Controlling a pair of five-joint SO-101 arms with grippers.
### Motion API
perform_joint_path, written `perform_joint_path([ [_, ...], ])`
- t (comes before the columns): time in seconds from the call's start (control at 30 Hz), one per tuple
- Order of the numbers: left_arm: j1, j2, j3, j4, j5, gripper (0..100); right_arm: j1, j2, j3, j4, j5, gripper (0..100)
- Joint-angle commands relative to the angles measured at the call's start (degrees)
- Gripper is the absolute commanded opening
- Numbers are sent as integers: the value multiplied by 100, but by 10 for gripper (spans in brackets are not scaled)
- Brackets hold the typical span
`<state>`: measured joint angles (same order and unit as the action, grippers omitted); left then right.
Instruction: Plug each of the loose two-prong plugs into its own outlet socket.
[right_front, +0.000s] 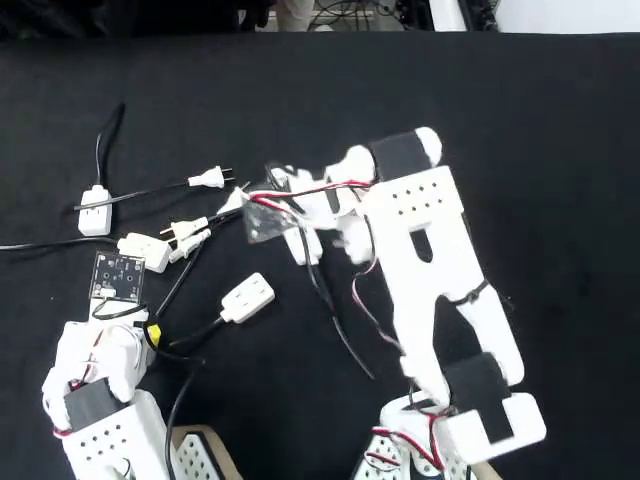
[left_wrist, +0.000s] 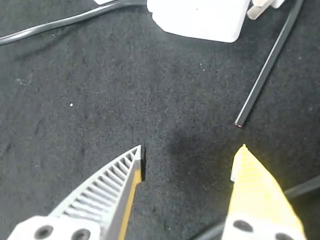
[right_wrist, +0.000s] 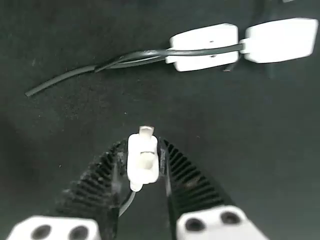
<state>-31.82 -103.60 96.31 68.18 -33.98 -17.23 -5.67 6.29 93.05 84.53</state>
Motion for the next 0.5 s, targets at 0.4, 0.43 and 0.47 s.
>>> perform_joint_path([
  [0.4,57,-53,110,-70,-35,289,1125,462,2281,-2690,712,126],
  [0.43,57,-53,110,-70,-35,289,1143,409,2290,-2681,642,149],
  [0.47,57,-53,110,-70,-35,289,1152,374,2290,-2708,536,165],
])
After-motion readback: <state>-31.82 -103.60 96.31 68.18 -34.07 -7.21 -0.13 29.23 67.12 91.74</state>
